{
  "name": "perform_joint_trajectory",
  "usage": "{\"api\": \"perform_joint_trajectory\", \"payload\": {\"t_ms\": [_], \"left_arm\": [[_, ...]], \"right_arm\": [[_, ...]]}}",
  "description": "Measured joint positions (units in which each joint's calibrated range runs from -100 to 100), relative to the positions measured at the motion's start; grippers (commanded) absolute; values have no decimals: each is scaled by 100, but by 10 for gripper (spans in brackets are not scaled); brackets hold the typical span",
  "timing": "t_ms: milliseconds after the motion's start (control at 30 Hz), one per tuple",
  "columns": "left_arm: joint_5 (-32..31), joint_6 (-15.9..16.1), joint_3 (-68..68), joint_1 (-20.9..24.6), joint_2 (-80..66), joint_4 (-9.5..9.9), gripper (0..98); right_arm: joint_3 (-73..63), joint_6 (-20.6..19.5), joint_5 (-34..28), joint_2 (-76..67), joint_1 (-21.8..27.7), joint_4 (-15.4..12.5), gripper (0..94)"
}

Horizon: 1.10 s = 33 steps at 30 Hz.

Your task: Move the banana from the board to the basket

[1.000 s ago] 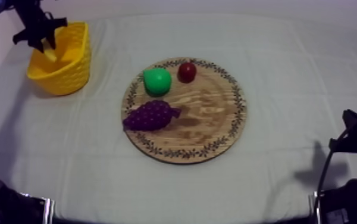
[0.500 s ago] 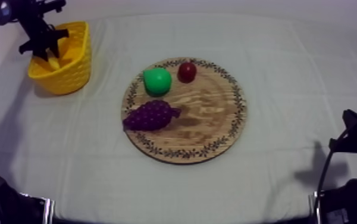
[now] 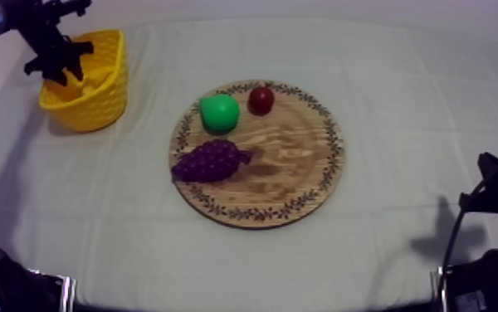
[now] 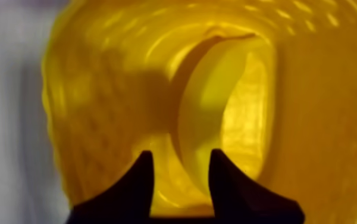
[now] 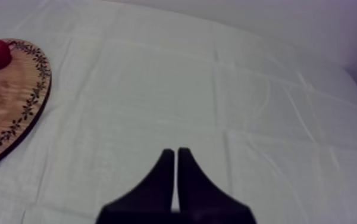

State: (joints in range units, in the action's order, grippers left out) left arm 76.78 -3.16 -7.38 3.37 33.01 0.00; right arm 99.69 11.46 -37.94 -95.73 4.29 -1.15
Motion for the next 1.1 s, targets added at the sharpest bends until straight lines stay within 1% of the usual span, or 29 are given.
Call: {"api": "perform_joint_trajectory", "payload": {"t_ms": [33, 100, 200, 333, 467, 533, 567, 600, 700, 767, 800, 833, 867, 933, 1033, 1100], "left_arm": [[-32, 37, 79, -10, -106, -35, 116], [-55, 73, 237, -30, -350, -44, 59], [-204, 142, 573, -85, -820, -95, 59], [-553, 296, 1159, -223, -1544, -164, 76], [-1080, 362, 1917, -435, -2512, -229, 82], [-1358, 339, 2380, -566, -3084, -180, 82], [-1548, 316, 2624, -660, -3385, -118, 81], [-1708, 244, 2873, -763, -3701, 0, 81], [-2218, 21, 3595, -1037, -4583, 200, 78], [-2543, -67, 4092, -1139, -5140, 227, 75], [-2749, -89, 4377, -1154, -5443, 199, 73], [-2893, -95, 4666, -1150, -5742, 123, 71], [-2997, -81, 4952, -1131, -6035, 0, 68], [-3230, 6, 5525, -1012, -6620, -137, 61], [-3509, 256, 6303, -812, -7401, -257, 49], [-3675, 422, 6776, -747, -7883, -285, 40]], "right_arm": [[0, 0, 0, 0, 0, 0, 3], [0, 0, 0, 0, 0, 0, 3], [0, 0, 0, 0, 0, 0, 3], [0, 0, 0, 0, 0, 0, 3], [0, 0, 0, 0, 0, 0, 3], [0, 3, 0, 0, 0, 0, 3], [0, 3, 0, 0, 0, 0, 3], [0, 3, 0, 0, 0, 0, 3], [0, 3, 0, 0, 0, 0, 3], [0, 3, 0, 0, 0, 0, 3], [0, 3, 0, 0, 0, 0, 3], [0, 3, 0, 0, 0, 0, 3], [0, 3, 0, 0, 0, 0, 3], [0, 3, 0, 0, 0, 0, 3], [0, 3, 0, 0, 0, 0, 3], [0, 3, 0, 0, 0, 0, 3]]}}
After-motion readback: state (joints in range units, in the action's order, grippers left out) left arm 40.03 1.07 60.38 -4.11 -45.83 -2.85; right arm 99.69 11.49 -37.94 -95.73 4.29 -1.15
